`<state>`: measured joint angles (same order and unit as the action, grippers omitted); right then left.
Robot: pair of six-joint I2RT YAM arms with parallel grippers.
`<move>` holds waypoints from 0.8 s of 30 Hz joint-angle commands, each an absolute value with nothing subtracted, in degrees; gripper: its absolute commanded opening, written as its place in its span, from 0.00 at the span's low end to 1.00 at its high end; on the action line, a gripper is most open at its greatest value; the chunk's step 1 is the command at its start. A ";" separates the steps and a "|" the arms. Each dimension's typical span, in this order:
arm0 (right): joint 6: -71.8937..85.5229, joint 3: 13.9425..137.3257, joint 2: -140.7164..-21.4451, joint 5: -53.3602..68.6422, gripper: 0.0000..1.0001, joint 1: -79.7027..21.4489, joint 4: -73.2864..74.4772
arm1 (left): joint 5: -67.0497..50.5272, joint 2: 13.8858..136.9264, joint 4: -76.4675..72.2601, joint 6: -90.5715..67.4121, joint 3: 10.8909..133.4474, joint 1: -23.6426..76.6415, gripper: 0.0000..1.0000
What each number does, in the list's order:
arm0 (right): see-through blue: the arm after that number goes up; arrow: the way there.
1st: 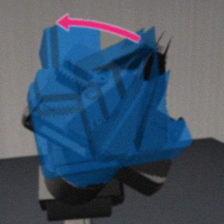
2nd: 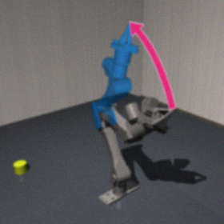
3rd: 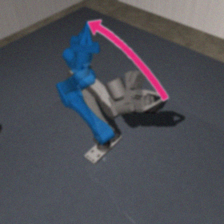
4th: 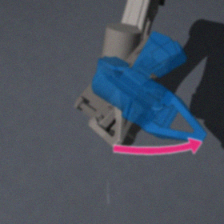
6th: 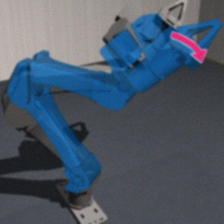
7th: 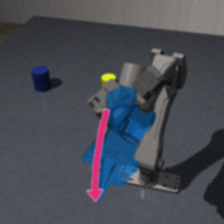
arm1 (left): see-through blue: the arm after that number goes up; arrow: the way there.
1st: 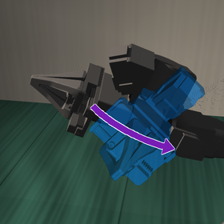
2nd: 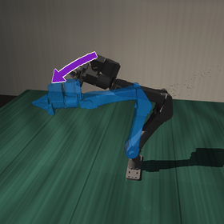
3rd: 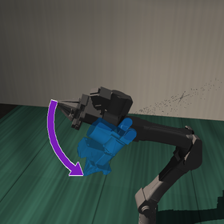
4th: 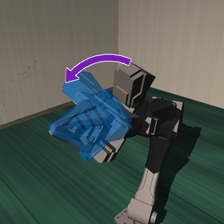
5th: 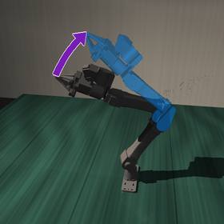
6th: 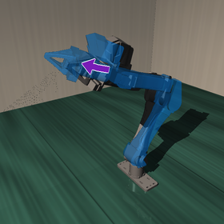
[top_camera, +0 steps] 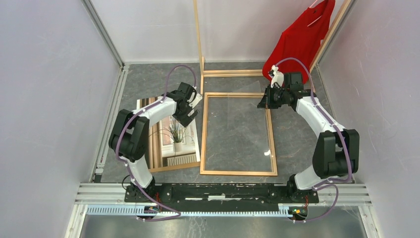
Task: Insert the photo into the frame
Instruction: Place the photo frame item in the photo frame.
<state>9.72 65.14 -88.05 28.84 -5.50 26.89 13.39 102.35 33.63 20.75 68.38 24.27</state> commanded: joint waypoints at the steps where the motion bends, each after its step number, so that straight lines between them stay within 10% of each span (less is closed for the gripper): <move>1: 11.70 63.97 -86.36 32.45 0.00 -5.06 22.13 | 13.06 103.66 33.37 18.36 70.59 25.11 1.00; 24: 18.34 59.01 -87.64 40.14 0.02 -3.39 12.81 | 12.74 105.96 30.12 18.75 69.70 25.99 0.98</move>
<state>15.86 60.58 -89.32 34.17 -3.88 19.09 13.37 104.53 32.36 20.62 68.73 25.32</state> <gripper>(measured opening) 0.016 0.989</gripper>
